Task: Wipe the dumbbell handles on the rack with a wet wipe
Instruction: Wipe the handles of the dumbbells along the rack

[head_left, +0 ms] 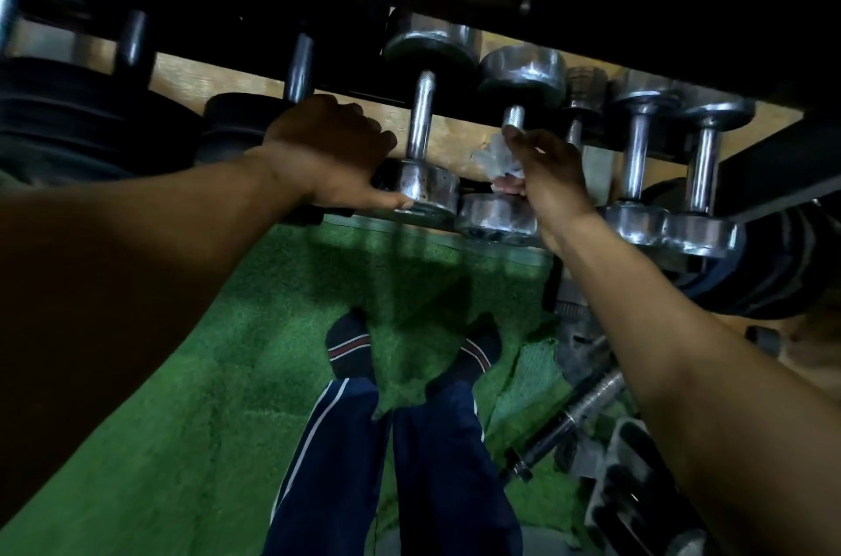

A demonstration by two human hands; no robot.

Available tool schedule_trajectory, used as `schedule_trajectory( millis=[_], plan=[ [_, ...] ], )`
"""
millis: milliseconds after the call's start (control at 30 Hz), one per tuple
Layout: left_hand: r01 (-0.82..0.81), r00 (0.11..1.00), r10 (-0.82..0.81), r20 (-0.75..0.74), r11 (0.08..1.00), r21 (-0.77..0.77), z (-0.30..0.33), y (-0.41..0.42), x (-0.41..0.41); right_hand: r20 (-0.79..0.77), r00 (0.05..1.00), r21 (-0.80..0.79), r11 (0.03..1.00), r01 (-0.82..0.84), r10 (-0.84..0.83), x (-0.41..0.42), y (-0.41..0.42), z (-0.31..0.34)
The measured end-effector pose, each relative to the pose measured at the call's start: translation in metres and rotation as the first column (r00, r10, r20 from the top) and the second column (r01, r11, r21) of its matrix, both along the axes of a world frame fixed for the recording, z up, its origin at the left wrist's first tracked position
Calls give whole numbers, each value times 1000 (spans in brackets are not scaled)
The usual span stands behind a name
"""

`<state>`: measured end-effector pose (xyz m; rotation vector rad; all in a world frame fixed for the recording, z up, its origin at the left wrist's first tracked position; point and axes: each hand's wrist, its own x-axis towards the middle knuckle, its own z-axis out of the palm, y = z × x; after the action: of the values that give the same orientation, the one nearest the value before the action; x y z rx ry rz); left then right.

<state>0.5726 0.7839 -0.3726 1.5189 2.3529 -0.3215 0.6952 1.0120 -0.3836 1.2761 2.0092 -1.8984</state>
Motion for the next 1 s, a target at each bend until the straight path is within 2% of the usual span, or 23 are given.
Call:
schedule_trajectory(
  millis=[100,200,333,400,500,600,733,900,1000],
  plan=[
    [-7,1000,8,-20,999,35,1,-1,3,-2,1000,-11,1000,13,-13,0,5,1],
    [4,1000,-8,24,985,170,-6,13,22,15,999,71,997,-43,42,5,21,2],
    [-185,971,151,184,964,190,-20,43,54,64,987,181,971,-155,145,10,50,-3],
    [-188,970,146,196,958,218,-24,58,64,92,973,276,934,-229,211,12,62,-5],
    [-68,992,50,120,987,147,-29,83,67,134,928,399,838,-373,349,11,76,-10],
    [-34,996,30,84,998,50,-36,101,68,193,864,452,740,-499,465,5,82,-20],
    [-129,983,111,145,984,119,-55,99,69,207,772,490,620,-613,601,3,78,-30],
    [-181,953,144,267,976,118,-55,95,70,271,584,555,372,-744,765,15,75,-27],
    [-144,966,109,234,979,141,-51,97,68,344,508,539,278,-796,789,16,82,-32]
  ],
)
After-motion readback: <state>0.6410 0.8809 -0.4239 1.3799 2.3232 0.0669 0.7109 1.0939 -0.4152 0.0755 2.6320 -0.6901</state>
